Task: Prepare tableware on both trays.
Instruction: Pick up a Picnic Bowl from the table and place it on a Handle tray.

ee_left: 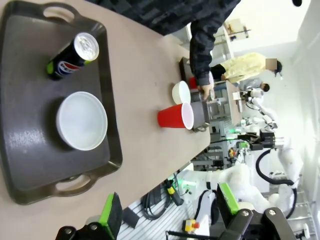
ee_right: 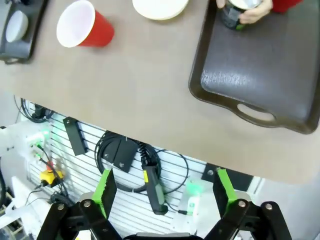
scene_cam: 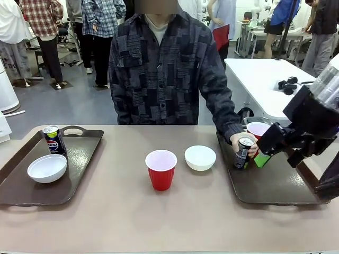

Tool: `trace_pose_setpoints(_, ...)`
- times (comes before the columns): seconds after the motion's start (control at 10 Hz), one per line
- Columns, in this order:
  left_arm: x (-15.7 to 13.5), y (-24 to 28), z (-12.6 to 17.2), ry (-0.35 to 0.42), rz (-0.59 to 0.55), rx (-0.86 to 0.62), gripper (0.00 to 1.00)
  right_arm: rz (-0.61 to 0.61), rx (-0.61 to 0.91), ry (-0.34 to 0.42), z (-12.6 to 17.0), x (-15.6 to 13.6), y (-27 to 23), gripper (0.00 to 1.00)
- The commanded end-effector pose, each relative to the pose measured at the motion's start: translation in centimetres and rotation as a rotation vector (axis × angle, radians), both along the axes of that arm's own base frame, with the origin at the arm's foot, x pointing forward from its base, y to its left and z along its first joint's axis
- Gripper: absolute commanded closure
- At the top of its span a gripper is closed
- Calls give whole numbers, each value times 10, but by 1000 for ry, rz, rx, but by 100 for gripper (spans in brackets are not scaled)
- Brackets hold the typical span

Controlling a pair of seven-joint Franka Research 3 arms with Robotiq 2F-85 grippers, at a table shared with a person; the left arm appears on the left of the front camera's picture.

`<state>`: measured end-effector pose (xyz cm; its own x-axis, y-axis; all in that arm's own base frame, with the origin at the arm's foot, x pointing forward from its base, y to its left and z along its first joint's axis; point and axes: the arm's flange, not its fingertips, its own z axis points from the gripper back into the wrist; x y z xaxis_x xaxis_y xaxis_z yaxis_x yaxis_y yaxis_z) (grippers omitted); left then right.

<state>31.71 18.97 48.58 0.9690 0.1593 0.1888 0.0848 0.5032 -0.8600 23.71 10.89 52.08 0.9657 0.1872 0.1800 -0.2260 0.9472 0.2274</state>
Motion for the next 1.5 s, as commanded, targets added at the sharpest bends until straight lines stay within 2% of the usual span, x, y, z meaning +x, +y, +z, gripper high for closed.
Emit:
trace_pose_setpoints(0.0,-2,-1,1,-9,4,-18,0,-35,8,25,-34,1,-10,0)
trace_pose_setpoints(0.3,-2,-1,1,-9,4,-18,0,-53,16,20,-37,7,-8,0)
trace_pose_setpoints(0.4,-2,-1,1,-9,4,-18,0,-85,-19,-11,-40,19,-5,0)
trace_pose_setpoints(0.7,-2,-1,1,-9,4,-18,0,-179,-62,-51,-58,80,29,0)
trace_pose_setpoints(1.0,-2,-1,1,-9,4,-18,0,-207,-135,-27,-94,128,77,0)
trace_pose_setpoints(1.2,-2,-1,1,-9,4,-18,0,-175,-108,-21,-100,138,97,0)
trace_pose_setpoints(1.3,-2,-1,1,-9,4,-18,0,-111,-22,-4,-83,129,88,0)
trace_pose_setpoints(1.4,-2,-1,1,-9,4,-18,0,-171,-106,-17,-108,129,88,0)
